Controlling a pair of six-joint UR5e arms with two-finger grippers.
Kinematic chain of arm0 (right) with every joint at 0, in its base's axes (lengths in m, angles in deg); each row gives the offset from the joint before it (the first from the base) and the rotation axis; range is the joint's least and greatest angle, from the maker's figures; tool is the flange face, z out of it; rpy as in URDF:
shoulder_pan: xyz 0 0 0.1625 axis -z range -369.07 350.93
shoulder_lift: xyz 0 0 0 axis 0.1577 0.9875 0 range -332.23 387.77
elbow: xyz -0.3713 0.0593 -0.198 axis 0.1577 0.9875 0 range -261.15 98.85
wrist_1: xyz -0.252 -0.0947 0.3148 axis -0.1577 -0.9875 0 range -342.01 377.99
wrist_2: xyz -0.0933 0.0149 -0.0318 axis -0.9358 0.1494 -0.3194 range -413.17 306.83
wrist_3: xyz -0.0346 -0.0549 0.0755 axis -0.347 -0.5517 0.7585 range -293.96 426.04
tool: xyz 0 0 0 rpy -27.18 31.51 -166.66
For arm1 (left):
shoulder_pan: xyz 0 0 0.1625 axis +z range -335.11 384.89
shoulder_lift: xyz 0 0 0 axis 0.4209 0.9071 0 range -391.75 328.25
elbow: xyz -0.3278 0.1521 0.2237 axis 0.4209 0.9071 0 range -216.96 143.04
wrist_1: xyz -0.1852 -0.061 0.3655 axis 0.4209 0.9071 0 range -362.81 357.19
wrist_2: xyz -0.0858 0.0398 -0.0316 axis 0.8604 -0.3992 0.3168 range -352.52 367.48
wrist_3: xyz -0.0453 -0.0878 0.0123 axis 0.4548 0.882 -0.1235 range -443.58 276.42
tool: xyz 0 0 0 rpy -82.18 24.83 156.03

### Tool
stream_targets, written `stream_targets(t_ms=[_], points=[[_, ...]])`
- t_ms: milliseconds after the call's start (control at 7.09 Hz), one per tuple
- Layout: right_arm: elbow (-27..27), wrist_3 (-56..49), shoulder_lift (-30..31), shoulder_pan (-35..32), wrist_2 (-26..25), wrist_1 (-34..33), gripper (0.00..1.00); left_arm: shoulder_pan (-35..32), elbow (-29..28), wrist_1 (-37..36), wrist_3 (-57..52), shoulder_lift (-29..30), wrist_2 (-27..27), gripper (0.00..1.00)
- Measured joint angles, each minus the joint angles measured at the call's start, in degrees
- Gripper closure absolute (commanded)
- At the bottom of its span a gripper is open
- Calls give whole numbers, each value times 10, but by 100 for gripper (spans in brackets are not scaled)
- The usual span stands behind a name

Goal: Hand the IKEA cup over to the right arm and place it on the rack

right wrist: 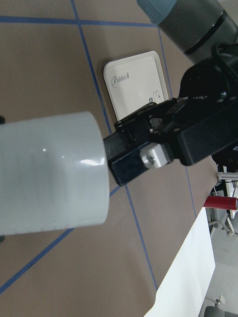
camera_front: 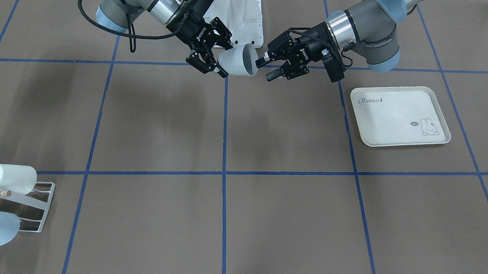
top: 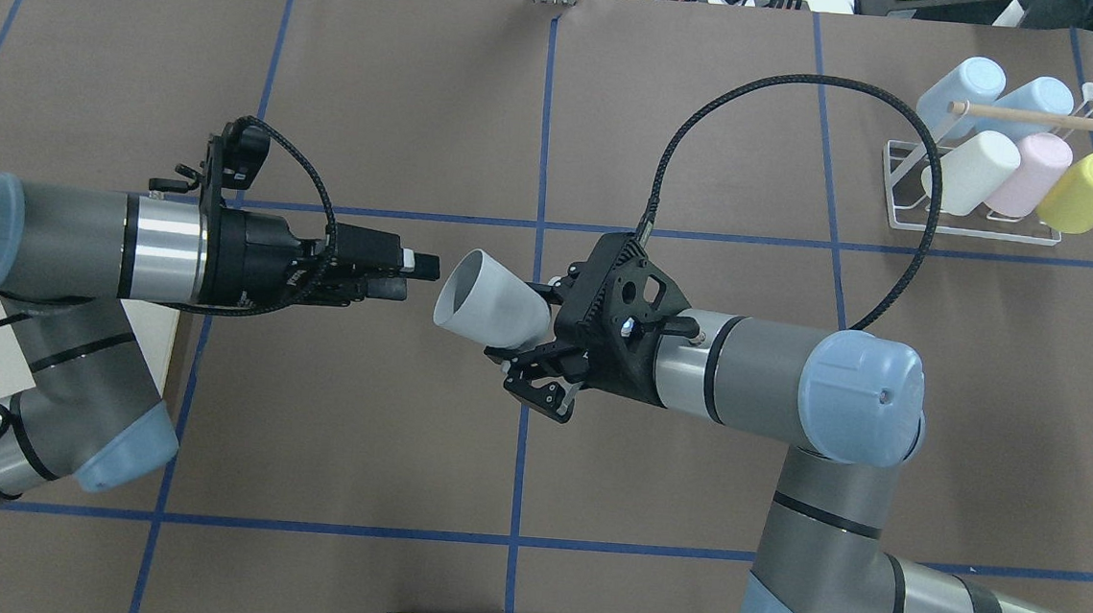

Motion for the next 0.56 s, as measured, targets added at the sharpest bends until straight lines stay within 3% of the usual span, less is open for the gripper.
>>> stream_targets(t_ms=[282,564], points=[[-14,0,13,-26,3,-49,100,-48,-1,-21,-91,-35,32,0],[-53,-6,18,-101,38,-212,100,-91,-1,-50,-211,-88,36,0]])
